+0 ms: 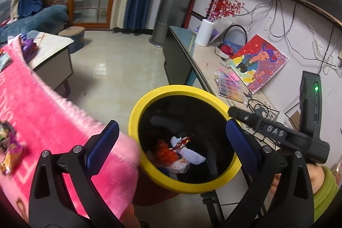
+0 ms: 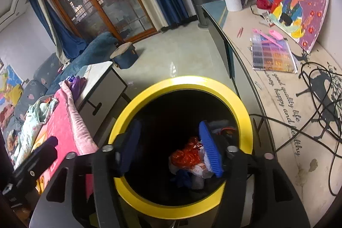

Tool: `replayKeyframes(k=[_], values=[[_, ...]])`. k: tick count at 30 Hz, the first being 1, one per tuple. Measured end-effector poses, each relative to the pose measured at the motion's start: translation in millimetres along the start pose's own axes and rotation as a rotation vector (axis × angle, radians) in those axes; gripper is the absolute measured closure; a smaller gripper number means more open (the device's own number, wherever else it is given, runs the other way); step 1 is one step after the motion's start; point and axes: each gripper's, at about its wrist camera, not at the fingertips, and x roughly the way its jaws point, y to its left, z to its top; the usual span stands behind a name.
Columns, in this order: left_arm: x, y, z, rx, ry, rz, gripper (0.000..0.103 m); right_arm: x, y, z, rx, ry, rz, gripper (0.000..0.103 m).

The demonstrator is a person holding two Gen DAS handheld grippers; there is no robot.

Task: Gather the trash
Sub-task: 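Open both tools to drop the blue and red wrappers into the bin, then move both open tools back over the remaining wrappers on the blanket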

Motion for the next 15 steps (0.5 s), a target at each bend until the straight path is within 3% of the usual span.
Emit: replayKeyframes(k=[9,15], values=[[-32.6,24.5,-7.8,-0.032,-0.044,0.095,0.011,-22.1,31.0,3.6,-0.053,-0.076,0.013,0.025],[-51.9,32.3,-10.4,-0.043,-0.082,0.136,0.011,-29.7,53.9,1.6,-0.091,-0.088,0.036,0.022]])
